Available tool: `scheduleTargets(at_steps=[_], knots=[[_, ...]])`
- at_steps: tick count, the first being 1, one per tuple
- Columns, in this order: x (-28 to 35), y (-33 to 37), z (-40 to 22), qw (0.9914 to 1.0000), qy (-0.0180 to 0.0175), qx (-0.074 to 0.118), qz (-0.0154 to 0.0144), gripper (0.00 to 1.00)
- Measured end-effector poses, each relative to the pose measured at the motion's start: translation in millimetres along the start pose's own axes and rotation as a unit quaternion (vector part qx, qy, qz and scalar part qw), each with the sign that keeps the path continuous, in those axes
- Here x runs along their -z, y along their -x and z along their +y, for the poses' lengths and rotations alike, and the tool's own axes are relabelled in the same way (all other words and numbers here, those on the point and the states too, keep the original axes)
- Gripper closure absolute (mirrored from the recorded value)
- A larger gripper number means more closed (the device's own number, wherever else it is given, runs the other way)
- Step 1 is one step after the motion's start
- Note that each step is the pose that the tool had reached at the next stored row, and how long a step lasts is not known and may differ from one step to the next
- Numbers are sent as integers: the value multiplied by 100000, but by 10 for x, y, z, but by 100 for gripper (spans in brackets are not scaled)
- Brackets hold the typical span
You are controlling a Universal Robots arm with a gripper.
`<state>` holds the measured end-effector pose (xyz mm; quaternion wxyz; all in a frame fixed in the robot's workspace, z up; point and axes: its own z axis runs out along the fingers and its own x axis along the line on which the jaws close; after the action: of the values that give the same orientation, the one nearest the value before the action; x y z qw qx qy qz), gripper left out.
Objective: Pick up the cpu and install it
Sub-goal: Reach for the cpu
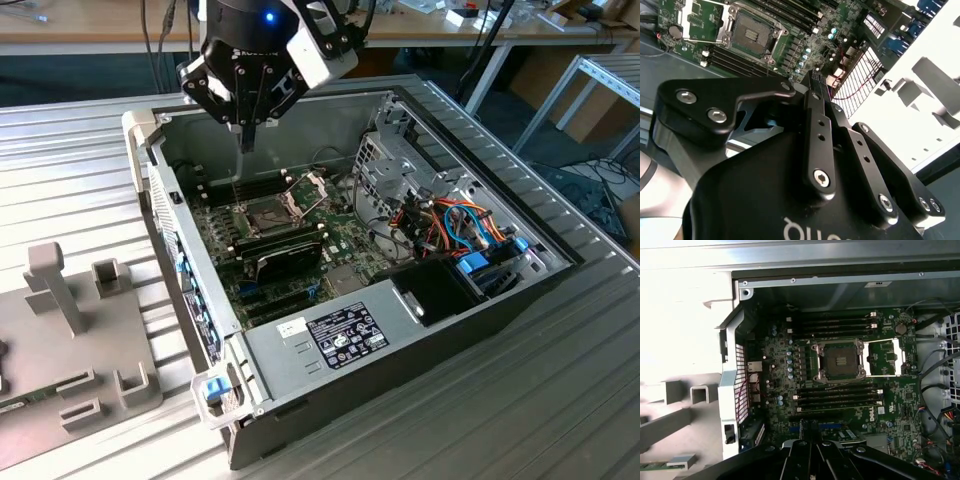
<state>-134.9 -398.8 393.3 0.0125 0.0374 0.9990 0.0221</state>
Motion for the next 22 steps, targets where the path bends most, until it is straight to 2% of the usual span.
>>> scheduleTargets(at_steps=[22], knots=[[4,-128,-10,100000,-4,1,-1,89]])
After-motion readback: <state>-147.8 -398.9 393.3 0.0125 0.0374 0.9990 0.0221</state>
